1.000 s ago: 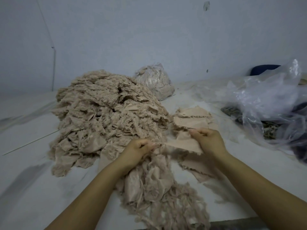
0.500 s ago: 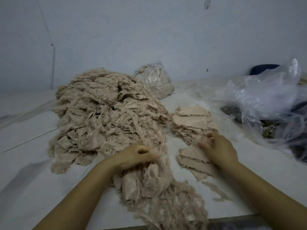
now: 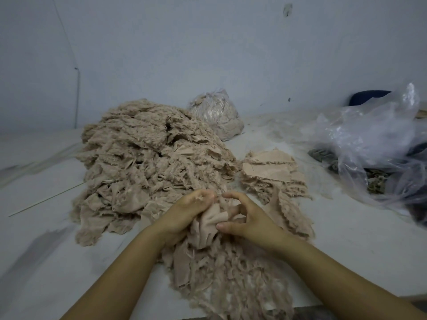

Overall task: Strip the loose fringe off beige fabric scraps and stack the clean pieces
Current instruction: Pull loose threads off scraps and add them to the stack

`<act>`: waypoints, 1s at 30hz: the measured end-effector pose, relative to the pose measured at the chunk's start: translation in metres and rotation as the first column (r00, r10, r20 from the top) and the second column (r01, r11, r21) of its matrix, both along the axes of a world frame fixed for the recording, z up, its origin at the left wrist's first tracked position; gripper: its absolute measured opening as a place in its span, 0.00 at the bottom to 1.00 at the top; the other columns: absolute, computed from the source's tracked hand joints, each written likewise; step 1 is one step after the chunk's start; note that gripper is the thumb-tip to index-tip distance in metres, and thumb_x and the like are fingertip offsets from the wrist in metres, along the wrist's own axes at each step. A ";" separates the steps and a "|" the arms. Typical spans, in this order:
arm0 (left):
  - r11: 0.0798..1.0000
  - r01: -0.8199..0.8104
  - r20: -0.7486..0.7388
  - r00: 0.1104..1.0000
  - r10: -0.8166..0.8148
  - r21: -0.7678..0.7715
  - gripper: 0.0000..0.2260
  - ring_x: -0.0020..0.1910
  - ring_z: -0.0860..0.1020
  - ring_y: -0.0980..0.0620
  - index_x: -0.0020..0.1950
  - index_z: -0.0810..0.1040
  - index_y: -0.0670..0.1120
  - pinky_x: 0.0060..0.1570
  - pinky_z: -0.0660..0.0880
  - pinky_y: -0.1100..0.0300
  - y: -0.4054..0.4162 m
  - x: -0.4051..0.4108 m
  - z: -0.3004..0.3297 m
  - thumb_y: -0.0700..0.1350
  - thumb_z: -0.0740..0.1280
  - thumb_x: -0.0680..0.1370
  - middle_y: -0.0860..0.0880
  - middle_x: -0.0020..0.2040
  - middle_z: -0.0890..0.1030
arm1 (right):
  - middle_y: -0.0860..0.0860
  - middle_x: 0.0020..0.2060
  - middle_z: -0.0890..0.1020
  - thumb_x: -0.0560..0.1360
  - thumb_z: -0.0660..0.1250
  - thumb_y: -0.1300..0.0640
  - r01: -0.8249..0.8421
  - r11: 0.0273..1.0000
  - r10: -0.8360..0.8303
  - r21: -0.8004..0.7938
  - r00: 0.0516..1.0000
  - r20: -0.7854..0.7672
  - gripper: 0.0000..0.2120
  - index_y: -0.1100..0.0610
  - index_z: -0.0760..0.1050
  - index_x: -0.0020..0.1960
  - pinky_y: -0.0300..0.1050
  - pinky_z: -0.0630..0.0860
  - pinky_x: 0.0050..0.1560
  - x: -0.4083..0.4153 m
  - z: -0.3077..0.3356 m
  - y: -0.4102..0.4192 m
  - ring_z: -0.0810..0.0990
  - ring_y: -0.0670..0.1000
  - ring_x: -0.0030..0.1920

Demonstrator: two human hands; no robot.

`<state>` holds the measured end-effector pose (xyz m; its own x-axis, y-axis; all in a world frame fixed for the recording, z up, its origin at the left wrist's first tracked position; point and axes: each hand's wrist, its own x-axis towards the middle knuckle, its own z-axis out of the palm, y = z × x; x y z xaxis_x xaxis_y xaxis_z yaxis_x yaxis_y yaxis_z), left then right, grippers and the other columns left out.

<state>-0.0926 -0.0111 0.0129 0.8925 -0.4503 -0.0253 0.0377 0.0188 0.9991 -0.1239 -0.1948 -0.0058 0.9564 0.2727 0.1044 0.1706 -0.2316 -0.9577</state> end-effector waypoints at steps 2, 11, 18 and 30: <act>0.988 0.055 0.079 0.995 -0.067 0.147 0.20 0.44 0.82 0.54 0.58 0.75 0.52 0.40 0.77 0.63 0.004 -0.002 0.003 0.48 0.77 0.68 0.49 0.49 0.82 | 0.48 0.28 0.76 0.72 0.73 0.61 0.055 0.984 -0.047 0.169 0.998 -0.047 0.09 0.55 0.73 0.47 0.33 0.69 0.28 0.000 0.000 0.003 0.72 0.44 0.26; 0.968 -0.250 0.048 0.967 0.251 -0.010 0.05 0.39 0.78 0.53 0.40 0.79 0.44 0.42 0.76 0.62 0.023 0.010 0.013 0.35 0.69 0.73 0.48 0.39 0.82 | 0.44 0.20 0.70 0.76 0.65 0.49 0.136 0.973 -0.119 0.184 0.988 -0.100 0.19 0.55 0.66 0.29 0.31 0.63 0.25 -0.001 0.006 -0.010 0.66 0.41 0.22; 0.998 -0.067 0.156 0.986 0.066 0.006 0.18 0.44 0.81 0.57 0.53 0.77 0.44 0.42 0.78 0.65 0.003 0.001 0.022 0.31 0.72 0.66 0.50 0.45 0.83 | 0.50 0.31 0.76 0.74 0.69 0.52 0.015 0.985 -0.015 0.171 1.000 0.001 0.20 0.68 0.75 0.55 0.34 0.68 0.28 0.005 0.016 0.012 0.71 0.46 0.28; 0.996 -0.088 0.251 0.964 0.083 0.009 0.11 0.46 0.82 0.53 0.54 0.78 0.47 0.43 0.79 0.62 -0.001 0.002 0.015 0.44 0.68 0.72 0.47 0.46 0.85 | 0.56 0.52 0.84 0.72 0.66 0.43 0.018 0.863 0.188 0.505 0.916 -0.355 0.26 0.61 0.77 0.60 0.43 0.80 0.41 0.007 0.026 0.016 0.84 0.54 0.48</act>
